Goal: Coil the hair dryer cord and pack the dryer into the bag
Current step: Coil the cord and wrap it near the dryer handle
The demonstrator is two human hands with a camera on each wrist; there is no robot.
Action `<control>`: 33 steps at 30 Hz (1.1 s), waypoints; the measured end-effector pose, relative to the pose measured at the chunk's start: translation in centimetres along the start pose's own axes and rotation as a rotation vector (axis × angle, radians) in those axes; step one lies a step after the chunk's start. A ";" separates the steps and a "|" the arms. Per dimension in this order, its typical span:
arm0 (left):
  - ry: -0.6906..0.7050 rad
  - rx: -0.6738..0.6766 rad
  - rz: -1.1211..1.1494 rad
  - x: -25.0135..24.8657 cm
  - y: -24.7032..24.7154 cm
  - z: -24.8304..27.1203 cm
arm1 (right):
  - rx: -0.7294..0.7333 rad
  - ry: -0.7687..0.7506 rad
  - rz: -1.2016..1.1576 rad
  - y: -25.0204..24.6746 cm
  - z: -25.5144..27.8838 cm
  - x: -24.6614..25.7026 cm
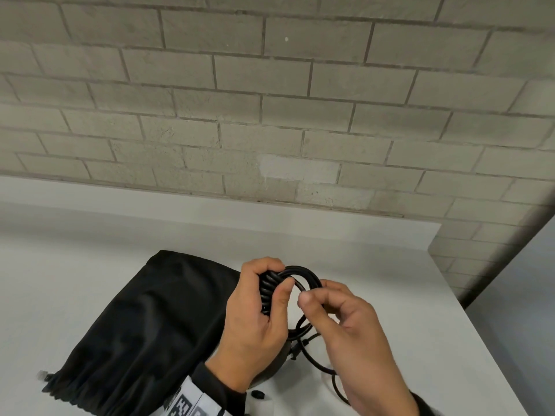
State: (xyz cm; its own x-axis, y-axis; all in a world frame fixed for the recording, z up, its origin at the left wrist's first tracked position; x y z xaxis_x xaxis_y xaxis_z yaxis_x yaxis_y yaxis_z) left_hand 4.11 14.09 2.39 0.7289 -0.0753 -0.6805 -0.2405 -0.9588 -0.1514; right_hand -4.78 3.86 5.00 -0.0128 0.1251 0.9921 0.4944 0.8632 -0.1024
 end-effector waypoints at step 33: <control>0.011 0.051 -0.105 0.1 -0.2 0.2 | 0.236 0.129 -0.173 -2.6 1.1 2.0</control>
State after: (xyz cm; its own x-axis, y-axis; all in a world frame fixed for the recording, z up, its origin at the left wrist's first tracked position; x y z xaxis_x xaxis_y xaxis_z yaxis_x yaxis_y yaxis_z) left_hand 4.08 14.29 2.19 0.7585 0.0214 -0.6513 -0.1944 -0.9465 -0.2575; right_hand -7.02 2.38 7.17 0.0385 -0.0833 0.9958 0.2787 0.9579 0.0694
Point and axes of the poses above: each hand's wrist, its own z-axis away from the middle knuckle, its own y-axis out of the palm, x = y × z, the point moved 1 cm from there along -z, towards the middle knuckle, and after that the axes turned 2 degrees about x, right-handed, at the moved point
